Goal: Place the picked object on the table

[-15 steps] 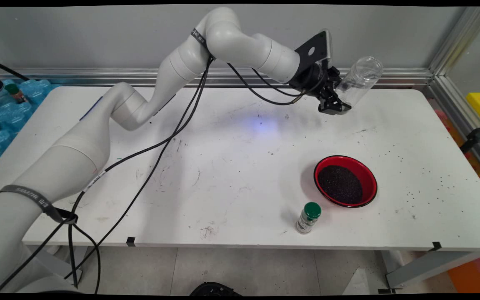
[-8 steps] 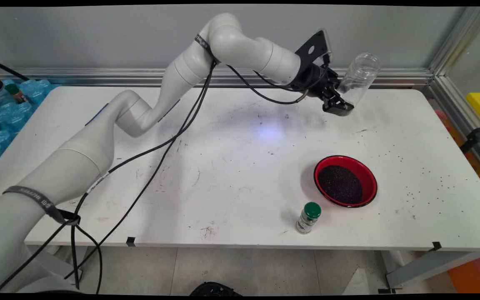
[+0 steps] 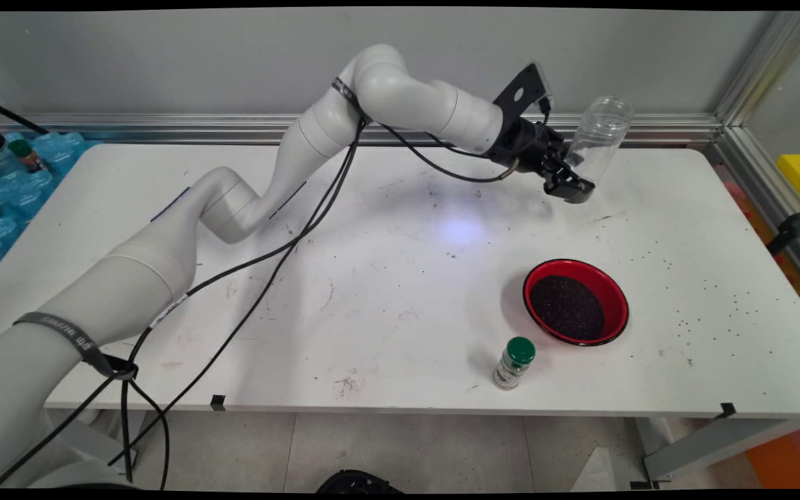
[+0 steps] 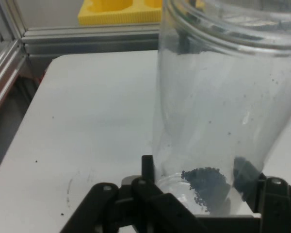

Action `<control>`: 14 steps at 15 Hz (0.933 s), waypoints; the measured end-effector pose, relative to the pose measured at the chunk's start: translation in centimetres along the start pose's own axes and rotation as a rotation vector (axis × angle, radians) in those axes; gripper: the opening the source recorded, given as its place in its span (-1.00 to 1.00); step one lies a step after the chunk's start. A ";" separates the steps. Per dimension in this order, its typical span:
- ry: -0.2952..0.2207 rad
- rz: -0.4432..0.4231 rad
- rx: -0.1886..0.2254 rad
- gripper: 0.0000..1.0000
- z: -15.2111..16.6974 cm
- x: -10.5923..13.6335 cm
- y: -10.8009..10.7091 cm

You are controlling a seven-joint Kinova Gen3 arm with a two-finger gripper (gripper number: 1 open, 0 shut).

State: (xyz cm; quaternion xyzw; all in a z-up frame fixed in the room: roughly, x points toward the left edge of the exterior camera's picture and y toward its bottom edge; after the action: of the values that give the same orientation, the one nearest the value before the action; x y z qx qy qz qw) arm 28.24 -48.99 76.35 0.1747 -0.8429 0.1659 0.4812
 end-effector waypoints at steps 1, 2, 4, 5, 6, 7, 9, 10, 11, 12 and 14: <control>0.001 -0.003 0.000 -1.00 0.1 -0.2 0.1; 0.003 -0.005 0.001 -1.00 0.4 -0.5 0.2; 0.003 -0.006 0.005 -1.00 0.9 -1.1 0.4; 0.002 -0.005 0.007 -1.00 1.2 -1.4 0.5; 0.002 -0.004 0.009 -1.00 1.3 -1.6 0.5; 0.001 -0.003 0.011 -1.00 1.5 -1.8 0.6; -0.003 0.000 0.015 -1.00 1.9 -2.4 0.7; -0.005 0.001 0.016 -1.00 2.1 -2.7 0.8; -0.008 0.001 0.017 -1.00 2.2 -3.0 0.9; -0.010 0.000 0.016 -1.00 2.4 -3.2 1.0; -0.014 -0.004 0.017 -1.00 2.7 -3.6 1.1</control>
State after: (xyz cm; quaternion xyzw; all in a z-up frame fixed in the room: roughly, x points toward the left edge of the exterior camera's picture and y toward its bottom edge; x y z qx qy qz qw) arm 27.45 -48.73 71.81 0.1815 -0.8444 0.1708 0.4743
